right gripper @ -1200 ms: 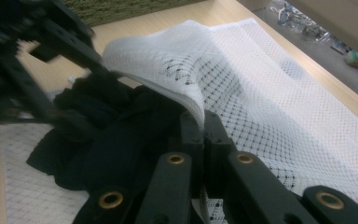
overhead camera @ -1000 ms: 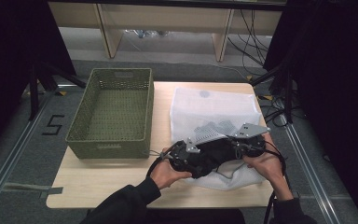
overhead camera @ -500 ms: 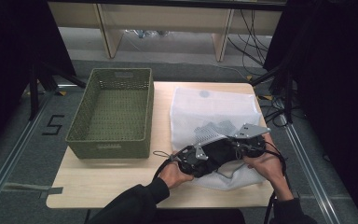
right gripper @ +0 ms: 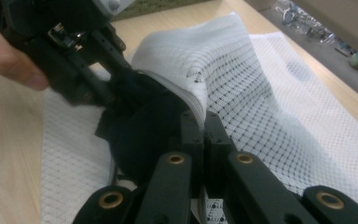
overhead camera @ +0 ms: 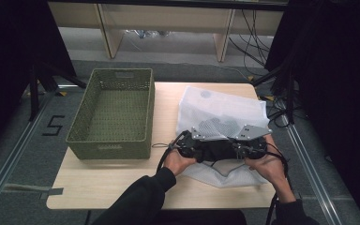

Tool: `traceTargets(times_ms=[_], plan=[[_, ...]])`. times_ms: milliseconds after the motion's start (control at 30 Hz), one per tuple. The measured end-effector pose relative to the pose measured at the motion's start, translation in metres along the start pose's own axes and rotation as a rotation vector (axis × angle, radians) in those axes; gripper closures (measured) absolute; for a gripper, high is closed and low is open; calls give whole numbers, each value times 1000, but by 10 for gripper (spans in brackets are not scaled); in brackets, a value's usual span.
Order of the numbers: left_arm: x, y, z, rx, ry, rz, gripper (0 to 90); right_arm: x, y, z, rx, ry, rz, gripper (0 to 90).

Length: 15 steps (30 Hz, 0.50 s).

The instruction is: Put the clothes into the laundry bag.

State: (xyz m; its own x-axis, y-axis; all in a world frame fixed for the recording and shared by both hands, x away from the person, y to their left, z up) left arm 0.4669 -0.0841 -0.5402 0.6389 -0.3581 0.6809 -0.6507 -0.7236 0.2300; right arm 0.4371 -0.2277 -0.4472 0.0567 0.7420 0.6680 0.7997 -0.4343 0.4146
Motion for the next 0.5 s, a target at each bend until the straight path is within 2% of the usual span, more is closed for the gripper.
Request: traceTargets(times_ms=[33, 67, 200, 267, 300, 333, 400, 433, 500], plan=[[-4, 0, -1, 5, -8, -2, 605, -2, 0, 2, 0, -7, 0, 900], [-7, 2, -4, 2, -21, 14, 547, -3, -1, 3, 4, -13, 4, 900], [-16, 8, -25, -14, -58, 42, 328, -6, -2, 4, 9, -21, 7, 900], [-27, 8, -36, -20, -108, 99, 258, -6, -2, 4, 7, -18, 6, 900], [-30, 6, -39, -14, -120, 115, 251, -5, -2, 4, 7, -16, 3, 900], [-32, 5, -38, -11, -107, 103, 251, -6, -2, 4, 6, -22, 14, 900], [-33, 0, -33, 10, -96, 111, 279, -5, -3, 5, 9, -23, 7, 900], [-33, -1, -30, 15, -97, 126, 324, -4, -4, 6, 14, -19, 3, 900], [-31, -1, -26, -21, -113, 141, 524, -4, -4, 5, 7, -21, 5, 900]])
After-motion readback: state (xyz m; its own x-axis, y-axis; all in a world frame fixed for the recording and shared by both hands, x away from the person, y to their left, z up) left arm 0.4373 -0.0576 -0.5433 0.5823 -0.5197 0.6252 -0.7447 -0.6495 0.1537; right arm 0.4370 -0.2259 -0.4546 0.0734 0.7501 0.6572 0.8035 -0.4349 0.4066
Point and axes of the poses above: each handheld gripper's, and its own axes: z roughly forward along the jaws, x roughly out of its top, y roughly to its right, the point moved 7 cm from there along z, roughly forward along the jaws, and after that the axes turned 13 degrees about -z, right-handed, at the moved point
